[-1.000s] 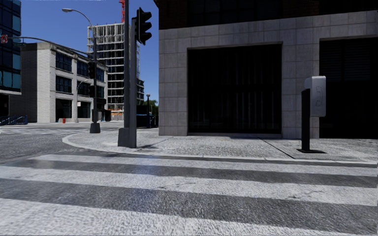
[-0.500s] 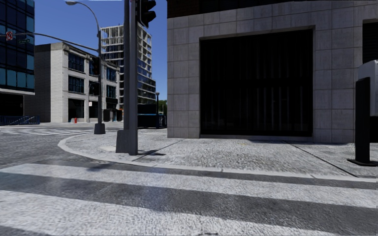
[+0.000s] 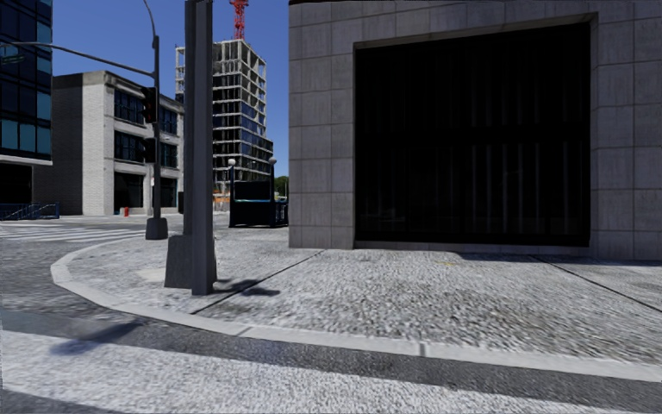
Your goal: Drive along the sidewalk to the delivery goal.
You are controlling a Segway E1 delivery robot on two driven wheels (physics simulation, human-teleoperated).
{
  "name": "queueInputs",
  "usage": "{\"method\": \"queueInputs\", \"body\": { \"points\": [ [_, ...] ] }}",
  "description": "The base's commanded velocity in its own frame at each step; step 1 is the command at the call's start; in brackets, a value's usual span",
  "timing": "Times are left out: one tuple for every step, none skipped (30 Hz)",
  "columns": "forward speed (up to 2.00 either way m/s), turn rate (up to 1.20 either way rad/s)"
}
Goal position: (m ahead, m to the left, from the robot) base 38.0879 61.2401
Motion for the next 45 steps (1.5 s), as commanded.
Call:
{"method": "queueInputs", "body": {
  "points": [
    [1.98, 0.0],
    [1.98, 0.0],
    [1.98, 0.0],
    [1.98, 0.0],
    [1.98, 0.0],
    [1.98, 0.0],
    [1.98, 0.0],
    [1.98, 0.0],
    [1.98, 0.0],
    [1.99, 0.0],
    [1.96, 0.0],
    [1.84, 0.0],
    [1.69, 0.0],
    [1.61, 0.0],
    [1.61, 0.0],
    [1.47, 0.0],
    [1.38, 0.0],
    [1.34, 0.0],
    [1.33, 0.0],
    [1.33, 0.0],
    [1.33, 0.0],
    [1.32, 0.0],
    [1.32, 0.0],
    [1.32, 0.0],
    [1.32, 0.0],
    [1.32, 0.02],
    [1.32, 0.06],
    [1.32, 0.37],
    [1.32, 0.38],
    [1.32, 0.38],
    [1.32, 0.38],
    [1.32, 0.38],
    [1.32, 0.38],
    [1.32, 0.42],
    [1.32, 0.42],
    [1.32, 0.46],
    [1.32, 0.47],
    [1.32, 0.47],
    [1.32, 0.48],
    [1.32, 0.48],
    [1.32, 0.48],
    [1.32, 0.48],
    [1.32, 0.48],
    [1.32, 0.48],
    [1.32, 0.48]
  ]
}}
